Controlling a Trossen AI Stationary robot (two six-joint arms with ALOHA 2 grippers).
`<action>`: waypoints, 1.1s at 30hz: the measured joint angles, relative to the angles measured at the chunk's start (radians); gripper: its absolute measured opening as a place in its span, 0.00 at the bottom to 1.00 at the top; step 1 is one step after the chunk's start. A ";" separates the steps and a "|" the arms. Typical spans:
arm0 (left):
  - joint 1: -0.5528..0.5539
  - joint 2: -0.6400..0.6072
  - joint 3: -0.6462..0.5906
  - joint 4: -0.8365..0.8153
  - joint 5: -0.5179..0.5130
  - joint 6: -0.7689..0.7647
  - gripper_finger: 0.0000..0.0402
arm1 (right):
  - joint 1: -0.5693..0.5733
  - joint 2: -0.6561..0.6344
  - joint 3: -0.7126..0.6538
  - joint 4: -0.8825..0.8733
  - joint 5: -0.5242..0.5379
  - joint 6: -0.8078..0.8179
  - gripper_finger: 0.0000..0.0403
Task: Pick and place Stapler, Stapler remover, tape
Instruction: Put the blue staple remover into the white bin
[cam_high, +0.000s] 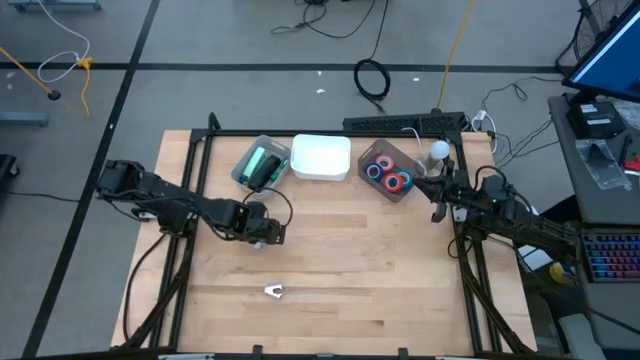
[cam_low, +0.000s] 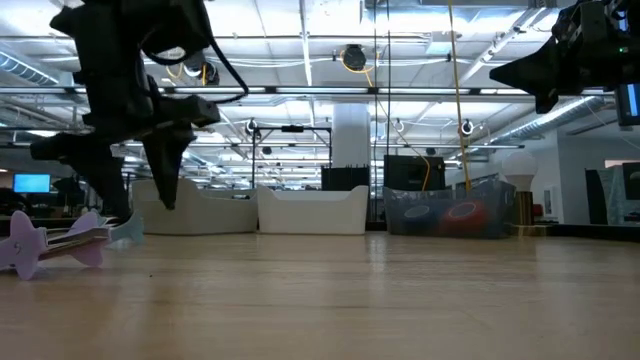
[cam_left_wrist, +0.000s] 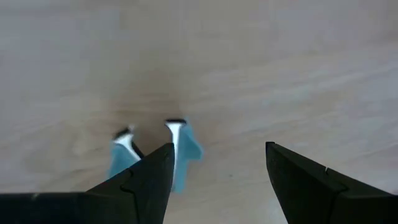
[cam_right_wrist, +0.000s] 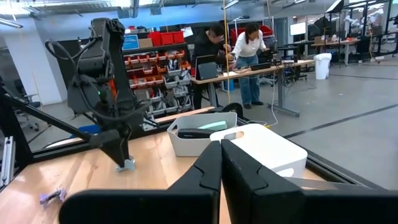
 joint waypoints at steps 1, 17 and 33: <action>-0.001 0.011 0.000 0.002 0.013 -0.004 0.63 | 0.000 0.000 0.000 0.000 0.000 0.000 0.00; -0.007 0.035 0.001 -0.001 -0.012 -0.017 0.63 | 0.000 0.000 0.000 0.000 0.004 0.000 0.00; -0.006 0.036 0.000 -0.012 -0.045 -0.021 0.30 | 0.000 0.000 0.000 0.000 0.005 0.012 0.00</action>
